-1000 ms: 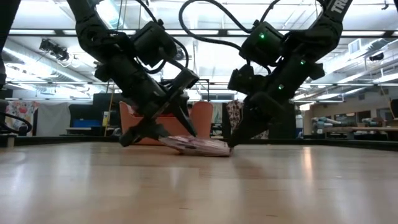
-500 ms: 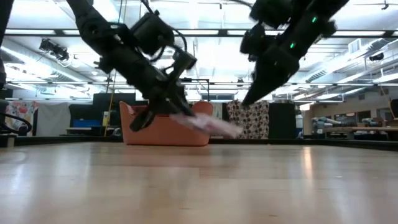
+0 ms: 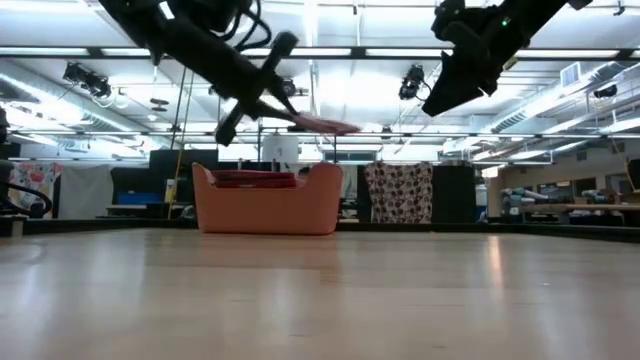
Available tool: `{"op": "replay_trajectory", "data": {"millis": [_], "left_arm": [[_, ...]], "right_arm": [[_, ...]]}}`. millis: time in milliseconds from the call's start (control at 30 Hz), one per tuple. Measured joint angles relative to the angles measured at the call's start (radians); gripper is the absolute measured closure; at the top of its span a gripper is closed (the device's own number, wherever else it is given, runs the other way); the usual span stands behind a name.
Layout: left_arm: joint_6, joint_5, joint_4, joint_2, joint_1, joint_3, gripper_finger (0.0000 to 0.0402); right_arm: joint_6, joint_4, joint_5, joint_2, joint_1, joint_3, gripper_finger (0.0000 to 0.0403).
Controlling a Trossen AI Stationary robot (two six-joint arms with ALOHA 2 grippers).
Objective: Sort popcorn bags into baskets
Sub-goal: Put the red popcorn bag into the orange container
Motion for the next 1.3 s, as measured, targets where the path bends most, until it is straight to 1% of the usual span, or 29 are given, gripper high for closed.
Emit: {"op": "replay_trajectory", "data": {"millis": [100, 167, 200, 300, 367, 467, 500, 633, 767, 867, 967, 1100, 1300], "left_arm": [[-0.177, -0.139, 0.016, 0.018, 0.009, 0.001, 0.038], [-0.293, -0.212, -0.005, 0.027, 0.02, -0.001, 0.038], [-0.345, -0.235, -0.002, 0.035, 0.027, 0.0, 0.0379], [-0.479, -0.262, -0.017, 0.042, 0.057, 0.0, 0.0379], [-0.515, -0.305, -0.021, 0.044, 0.066, 0.0, 0.0379], [-0.521, -0.398, -0.019, 0.044, 0.085, 0.0, 0.0379], [-0.521, -0.41, -0.021, 0.044, 0.095, 0.0, 0.0379], [-0.523, -0.409, -0.028, 0.044, 0.136, 0.0, 0.038], [-0.523, -0.405, -0.064, 0.044, 0.152, 0.0, 0.0383], [-0.523, -0.341, -0.118, 0.044, 0.179, 0.0, 0.0382], [-0.525, -0.278, -0.167, 0.044, 0.2, 0.0, 0.0367], [-0.563, -0.268, -0.195, 0.044, 0.206, 0.0, 0.0349], [-0.573, -0.268, -0.178, 0.044, 0.21, 0.0, 0.0344]], "right_arm": [[-0.001, 0.008, 0.0, 0.005, 0.0, -0.001, 0.0253], [-0.003, 0.013, -0.006, 0.014, 0.0, -0.001, 0.0253], [-0.003, 0.013, -0.009, 0.019, 0.0, -0.002, 0.0253], [-0.003, 0.025, -0.023, 0.032, 0.0, -0.002, 0.0253], [-0.003, 0.028, -0.044, 0.037, 0.0, -0.002, 0.0253], [-0.003, 0.044, -0.058, 0.044, 0.0, -0.002, 0.0253], [-0.004, 0.05, -0.06, 0.046, 0.0, -0.002, 0.0253], [-0.035, 0.089, -0.067, 0.048, 0.0, -0.002, 0.0253], [-0.057, 0.112, -0.069, 0.048, 0.0, -0.002, 0.0253], [-0.068, 0.121, -0.069, 0.048, 0.0, -0.002, 0.0253], [-0.083, 0.123, -0.069, 0.048, 0.0, -0.002, 0.0253], [-0.089, 0.126, -0.069, 0.048, 0.0, -0.002, 0.0253], [-0.089, 0.128, -0.072, 0.048, 0.0, -0.002, 0.0253]]}}
